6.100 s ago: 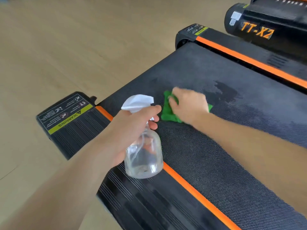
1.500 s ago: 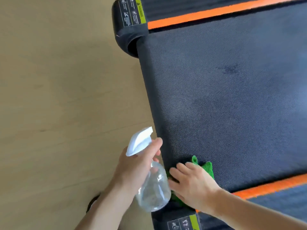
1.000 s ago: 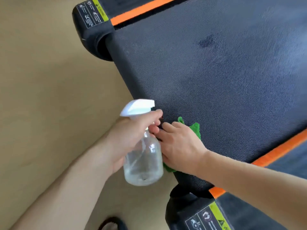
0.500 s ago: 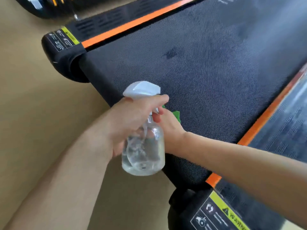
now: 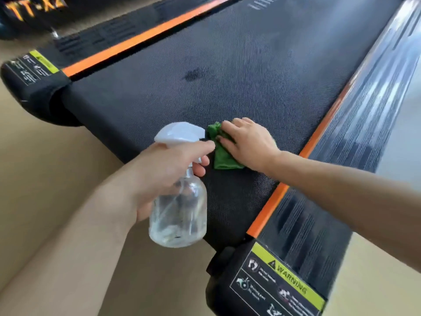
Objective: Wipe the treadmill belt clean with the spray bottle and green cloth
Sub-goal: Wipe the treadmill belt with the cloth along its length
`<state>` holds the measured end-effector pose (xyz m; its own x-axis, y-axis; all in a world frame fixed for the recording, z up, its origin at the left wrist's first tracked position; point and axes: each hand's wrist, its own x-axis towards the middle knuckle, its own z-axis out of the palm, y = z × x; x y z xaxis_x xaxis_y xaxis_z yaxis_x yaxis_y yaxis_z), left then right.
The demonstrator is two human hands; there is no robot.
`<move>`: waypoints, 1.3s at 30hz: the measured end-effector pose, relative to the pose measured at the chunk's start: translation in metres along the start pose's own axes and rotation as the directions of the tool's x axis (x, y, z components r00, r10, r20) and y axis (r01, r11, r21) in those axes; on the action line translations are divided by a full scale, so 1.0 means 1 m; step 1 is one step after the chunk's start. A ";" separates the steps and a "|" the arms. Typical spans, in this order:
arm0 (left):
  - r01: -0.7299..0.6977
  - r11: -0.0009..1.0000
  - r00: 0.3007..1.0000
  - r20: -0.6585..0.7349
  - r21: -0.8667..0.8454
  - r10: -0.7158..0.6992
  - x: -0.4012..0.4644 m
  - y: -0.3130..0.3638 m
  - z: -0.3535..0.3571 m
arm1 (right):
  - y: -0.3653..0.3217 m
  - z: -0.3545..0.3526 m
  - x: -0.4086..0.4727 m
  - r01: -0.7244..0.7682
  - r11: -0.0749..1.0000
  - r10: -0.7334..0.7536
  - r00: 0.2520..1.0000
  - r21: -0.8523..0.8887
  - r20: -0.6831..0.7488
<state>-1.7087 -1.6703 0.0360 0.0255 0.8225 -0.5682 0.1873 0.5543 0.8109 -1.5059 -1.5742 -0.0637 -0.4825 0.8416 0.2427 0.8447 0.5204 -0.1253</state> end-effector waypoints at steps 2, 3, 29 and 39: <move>0.002 1.000 1.000 0.010 0.021 -0.002 0.001 -0.004 0.007 | -0.013 -0.002 -0.015 0.012 0.999 -0.012 1.000 0.033 0.005; 0.005 0.999 1.000 0.009 0.033 -0.005 0.001 -0.005 0.010 | -0.019 -0.005 -0.028 0.042 0.998 -0.043 0.999 0.055 0.027; -0.307 0.653 0.948 0.282 0.692 0.147 0.019 -0.015 0.084 | 0.115 0.000 -0.001 -0.452 0.892 0.452 0.891 -0.015 0.033; -0.178 0.776 0.950 0.311 0.605 -0.025 0.006 -0.017 0.064 | 0.117 -0.003 -0.001 -0.439 0.898 0.439 0.897 -0.014 0.056</move>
<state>-1.6491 -1.6830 0.0100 0.3249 0.7283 -0.6034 0.7346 0.2074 0.6460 -1.4061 -1.5152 -0.0756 -0.0745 0.9913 0.1084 0.9739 0.0957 -0.2057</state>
